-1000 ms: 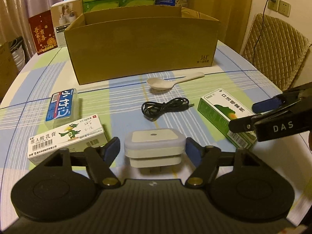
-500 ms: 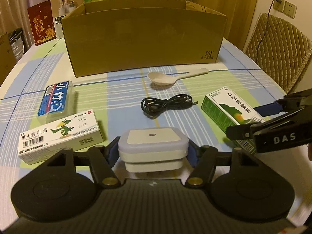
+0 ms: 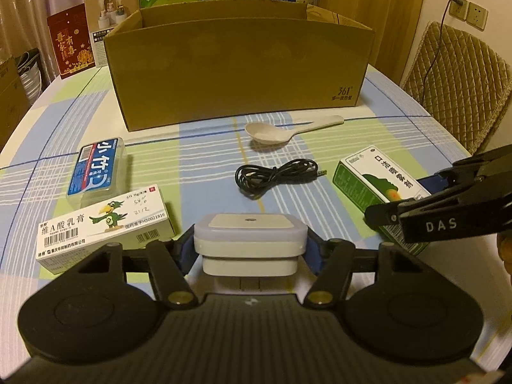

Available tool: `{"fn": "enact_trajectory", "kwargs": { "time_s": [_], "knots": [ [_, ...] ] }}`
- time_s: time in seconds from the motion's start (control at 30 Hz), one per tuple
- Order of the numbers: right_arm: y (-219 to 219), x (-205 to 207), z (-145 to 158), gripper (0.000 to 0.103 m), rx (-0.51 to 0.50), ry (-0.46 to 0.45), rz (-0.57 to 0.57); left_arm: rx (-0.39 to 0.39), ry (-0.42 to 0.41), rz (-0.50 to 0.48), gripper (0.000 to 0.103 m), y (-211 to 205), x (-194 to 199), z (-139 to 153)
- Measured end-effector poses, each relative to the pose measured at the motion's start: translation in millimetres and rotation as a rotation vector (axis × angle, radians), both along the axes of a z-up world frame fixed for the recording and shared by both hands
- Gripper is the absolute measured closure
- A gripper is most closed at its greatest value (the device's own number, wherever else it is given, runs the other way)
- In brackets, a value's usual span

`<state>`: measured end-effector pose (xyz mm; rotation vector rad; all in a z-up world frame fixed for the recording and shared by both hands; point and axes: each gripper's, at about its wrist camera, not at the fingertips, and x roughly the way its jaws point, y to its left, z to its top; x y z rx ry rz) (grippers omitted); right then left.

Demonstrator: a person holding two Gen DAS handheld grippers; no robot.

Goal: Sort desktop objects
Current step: 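Lift the plug adapter and spray box with both tools and carry them over the cardboard box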

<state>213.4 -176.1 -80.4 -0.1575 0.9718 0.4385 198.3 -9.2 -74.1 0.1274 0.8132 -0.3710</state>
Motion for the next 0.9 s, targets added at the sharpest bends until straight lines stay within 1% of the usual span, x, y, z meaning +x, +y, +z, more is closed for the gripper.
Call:
{"fn": "enact_trajectory", "kwargs": {
  "time_s": [0.4, 0.57, 0.7, 0.9],
  "knots": [
    [-3.9, -5.6, 36.3, 0.05, 0.107, -0.113, -0.046, -0.042, -0.034, 0.025, 0.043, 0.3, 5.0, 21.4],
    [-6.9, -6.5, 47.8, 0.05, 0.127, -0.142, -0.064, -0.065, -0.044, 0.035, 0.043, 0.3, 7.5, 31.5],
    [-3.8, -6.3, 55.8, 0.05, 0.117, -0.15, -0.068, -0.082, -0.026, 0.052, 0.043, 1.1, 10.8, 35.9],
    [-3.3, -9.3, 82.1, 0.05, 0.13, -0.162, -0.057, -0.082, -0.029, 0.077, 0.043, 4.4, 13.1, 52.4]
  ]
}}
